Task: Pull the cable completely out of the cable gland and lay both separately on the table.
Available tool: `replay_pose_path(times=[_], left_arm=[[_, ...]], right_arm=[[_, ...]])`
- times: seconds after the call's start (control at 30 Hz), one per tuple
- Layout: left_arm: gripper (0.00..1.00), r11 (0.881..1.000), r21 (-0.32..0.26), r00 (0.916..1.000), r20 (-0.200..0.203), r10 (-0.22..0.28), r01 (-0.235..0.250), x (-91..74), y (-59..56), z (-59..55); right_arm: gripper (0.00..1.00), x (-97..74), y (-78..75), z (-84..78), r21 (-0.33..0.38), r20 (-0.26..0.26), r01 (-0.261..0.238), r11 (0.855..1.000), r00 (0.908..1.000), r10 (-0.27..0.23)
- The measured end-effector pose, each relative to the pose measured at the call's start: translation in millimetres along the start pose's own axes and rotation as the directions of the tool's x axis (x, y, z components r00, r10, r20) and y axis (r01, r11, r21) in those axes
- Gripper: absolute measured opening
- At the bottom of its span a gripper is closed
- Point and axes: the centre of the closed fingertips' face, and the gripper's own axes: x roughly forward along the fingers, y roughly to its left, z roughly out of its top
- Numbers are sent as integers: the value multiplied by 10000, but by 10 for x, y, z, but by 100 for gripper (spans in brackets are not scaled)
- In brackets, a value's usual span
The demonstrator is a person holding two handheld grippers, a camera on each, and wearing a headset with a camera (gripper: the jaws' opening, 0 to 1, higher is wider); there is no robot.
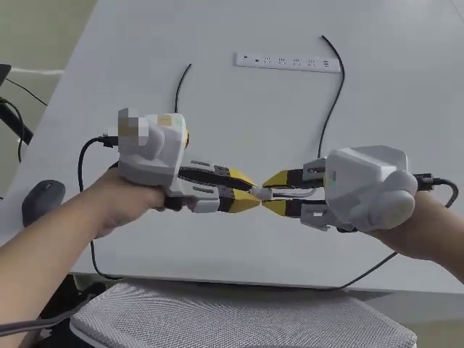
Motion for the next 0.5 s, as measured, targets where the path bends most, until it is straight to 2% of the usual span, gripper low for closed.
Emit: replay_pose_path(times=[0.07,0.17,0.2,0.23,0.27,0.3,0.33,0.37,0.4,0.43,0.47,0.5], left_arm=[[15,10000,30,10000,-40,25,-25,1,-1,-12],[15,9995,318,9999,-108,58,-54,8,-5,-27],[15,9994,354,9999,-122,60,-56,10,-6,-27],[15,9993,378,9999,-126,66,-61,12,-4,-25],[15,9991,420,9999,-116,70,-65,13,-2,-21],[15,9988,489,9999,-86,79,-75,18,-1,-12],[15,9985,542,9999,-68,88,-84,20,-1,-6],[15,9979,645,9999,-24,109,-107,24,-3,7],[15,9974,715,9999,21,117,-118,25,-6,18],[15,9969,775,9999,52,121,-125,28,-13,28],[15,9962,855,9999,68,138,-143,29,-14,35],[15,9954,943,9998,89,160,-168,30,-20,47]], right_arm=[[13,-15,12,2,163,173,-177,9997,9997,174],[21,-48,28,-29,1437,394,-547,9881,9980,495],[21,-68,2,-61,2076,472,-641,9761,9973,554],[21,-82,22,-60,2725,700,-987,9571,9941,825],[21,-107,47,-30,3744,1274,-1638,9127,9840,1244],[20,-124,-13,-24,4073,1475,-1579,8995,9834,1059],[20,-149,-56,5,4426,1961,-1876,8769,9744,1095],[20,-169,-35,25,4837,2237,-2276,8451,9657,1320],[22,-170,-77,-8,5084,2200,-2232,8317,9674,1251],[22,-171,-109,-34,5168,2171,-2212,8270,9683,1233],[24,-184,-88,-16,5488,2501,-2723,7904,9556,1556],[25,-195,-54,8,5700,2716,-3099,7609,9451,1815]])
